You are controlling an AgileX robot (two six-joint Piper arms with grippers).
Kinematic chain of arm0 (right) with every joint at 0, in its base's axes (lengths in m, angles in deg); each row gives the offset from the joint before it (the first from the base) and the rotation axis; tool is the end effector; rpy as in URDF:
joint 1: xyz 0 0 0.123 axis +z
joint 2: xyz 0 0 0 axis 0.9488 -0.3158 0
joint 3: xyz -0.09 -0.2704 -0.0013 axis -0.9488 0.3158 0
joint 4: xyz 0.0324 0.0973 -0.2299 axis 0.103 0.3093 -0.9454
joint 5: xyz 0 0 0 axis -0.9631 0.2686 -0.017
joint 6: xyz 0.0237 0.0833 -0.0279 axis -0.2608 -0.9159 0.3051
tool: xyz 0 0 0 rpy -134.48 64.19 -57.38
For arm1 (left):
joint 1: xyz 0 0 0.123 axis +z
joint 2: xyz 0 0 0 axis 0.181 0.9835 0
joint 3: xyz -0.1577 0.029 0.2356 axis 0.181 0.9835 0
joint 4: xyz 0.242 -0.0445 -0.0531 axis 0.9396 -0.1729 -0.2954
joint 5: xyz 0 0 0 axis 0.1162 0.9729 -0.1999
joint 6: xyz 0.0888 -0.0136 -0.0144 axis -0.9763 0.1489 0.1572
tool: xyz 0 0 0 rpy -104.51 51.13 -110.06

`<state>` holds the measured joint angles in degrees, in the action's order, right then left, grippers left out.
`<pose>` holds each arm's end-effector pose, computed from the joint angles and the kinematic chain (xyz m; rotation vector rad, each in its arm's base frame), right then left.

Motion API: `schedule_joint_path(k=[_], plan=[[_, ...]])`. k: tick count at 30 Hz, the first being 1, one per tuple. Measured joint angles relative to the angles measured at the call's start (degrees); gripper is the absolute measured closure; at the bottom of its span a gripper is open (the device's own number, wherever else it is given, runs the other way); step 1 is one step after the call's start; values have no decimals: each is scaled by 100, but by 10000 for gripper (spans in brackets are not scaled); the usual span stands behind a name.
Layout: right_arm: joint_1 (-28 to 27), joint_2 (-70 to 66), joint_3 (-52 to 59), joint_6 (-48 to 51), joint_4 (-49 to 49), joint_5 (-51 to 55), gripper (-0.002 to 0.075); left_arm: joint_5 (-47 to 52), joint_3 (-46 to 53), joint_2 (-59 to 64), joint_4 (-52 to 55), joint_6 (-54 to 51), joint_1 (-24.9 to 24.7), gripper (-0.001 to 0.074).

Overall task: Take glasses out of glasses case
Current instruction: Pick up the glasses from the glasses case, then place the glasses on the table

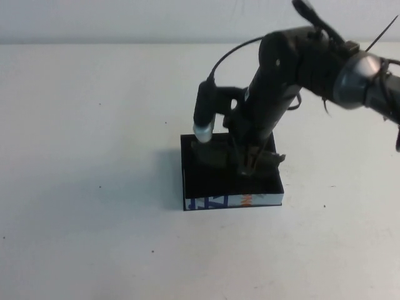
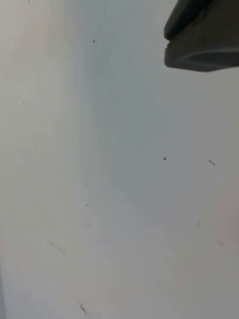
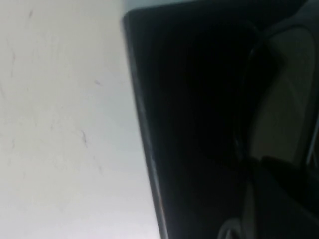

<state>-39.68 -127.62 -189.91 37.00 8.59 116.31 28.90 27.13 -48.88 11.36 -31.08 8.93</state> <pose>0.3800 0.2459 0.2473 -1.9024 2.0693 0.0394 0.0527 -0.0018 0.1738 0.0937 1.8480 0.0279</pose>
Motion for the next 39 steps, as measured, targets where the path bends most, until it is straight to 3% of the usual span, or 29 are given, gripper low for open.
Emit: schedule_joint_path(k=[6, 11, 16, 23, 30, 39], plan=[[-352, 705, -472, -2238, -249, 674, 682, 0, 0, 0, 0, 0, 0, 740], [-1212, 1296, 489, -3916, 861, 688, 682, 0, 0, 0, 0, 0, 0, 740], [-1743, 1892, 2498, -4251, 1312, 571, 683, 0, 0, 0, 0, 0, 0, 740], [-1939, 2510, 4272, -5102, 991, -1158, 683, 0, 0, 0, 0, 0, 0, 740], [-1938, 2136, 4564, -5164, 805, -1989, 654, 0, 0, 0, 0, 0, 0, 740], [-1938, 1890, 4564, -5164, 805, -2365, 453, 0, 0, 0, 0, 0, 0, 740]])
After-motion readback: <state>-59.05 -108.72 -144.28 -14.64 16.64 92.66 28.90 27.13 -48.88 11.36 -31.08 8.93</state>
